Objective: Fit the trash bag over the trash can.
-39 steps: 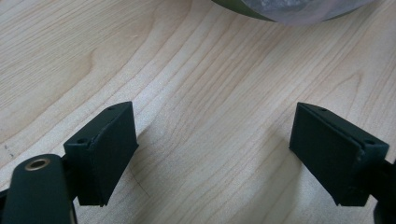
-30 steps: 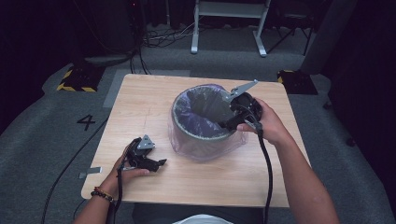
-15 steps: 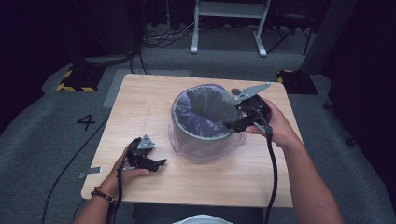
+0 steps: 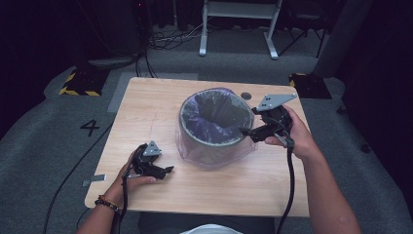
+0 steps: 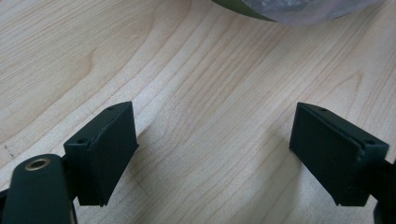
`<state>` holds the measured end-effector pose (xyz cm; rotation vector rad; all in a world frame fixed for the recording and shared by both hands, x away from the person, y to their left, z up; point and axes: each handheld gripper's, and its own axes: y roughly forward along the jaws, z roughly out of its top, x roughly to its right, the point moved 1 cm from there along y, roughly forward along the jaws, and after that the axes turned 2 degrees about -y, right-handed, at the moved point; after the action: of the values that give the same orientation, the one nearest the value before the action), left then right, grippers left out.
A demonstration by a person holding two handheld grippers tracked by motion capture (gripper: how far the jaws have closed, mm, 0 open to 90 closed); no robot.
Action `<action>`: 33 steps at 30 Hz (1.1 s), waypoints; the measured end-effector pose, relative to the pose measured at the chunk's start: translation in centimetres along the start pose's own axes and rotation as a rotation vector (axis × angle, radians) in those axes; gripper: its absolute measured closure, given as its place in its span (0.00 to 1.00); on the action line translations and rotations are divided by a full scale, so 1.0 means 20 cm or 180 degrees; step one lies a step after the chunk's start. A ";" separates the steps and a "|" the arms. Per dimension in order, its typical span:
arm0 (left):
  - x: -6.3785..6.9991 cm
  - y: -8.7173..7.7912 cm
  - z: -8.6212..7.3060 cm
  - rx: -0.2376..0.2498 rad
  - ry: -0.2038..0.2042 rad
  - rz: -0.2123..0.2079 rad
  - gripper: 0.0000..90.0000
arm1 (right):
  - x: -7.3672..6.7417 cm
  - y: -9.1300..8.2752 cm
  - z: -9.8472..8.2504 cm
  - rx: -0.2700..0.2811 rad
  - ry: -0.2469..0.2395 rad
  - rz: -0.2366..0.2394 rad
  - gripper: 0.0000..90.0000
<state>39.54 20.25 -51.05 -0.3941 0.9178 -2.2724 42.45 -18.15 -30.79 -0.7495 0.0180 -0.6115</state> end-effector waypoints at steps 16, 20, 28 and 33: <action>0.00 0.00 0.00 0.0002 -0.0003 0.0000 0.16 | 0.00 -0.08 -0.11 0.0325 -0.0062 -0.0100 0.20; 0.00 0.00 0.00 -0.0001 0.0000 0.0000 0.16 | 0.00 -0.09 -0.14 0.0358 -0.0054 -0.0144 0.20; 0.00 0.00 0.00 0.0002 -0.0004 -0.0001 0.16 | -0.01 -0.11 -0.18 0.0436 -0.0042 -0.0234 0.20; 0.00 0.00 0.00 0.0002 -0.0004 -0.0001 0.16 | -0.02 -0.12 -0.21 0.0485 -0.0055 -0.0269 0.20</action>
<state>39.54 20.24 -51.05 -0.3952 0.9165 -2.2723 40.01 -21.91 -32.39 -0.6101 -0.0758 -0.6792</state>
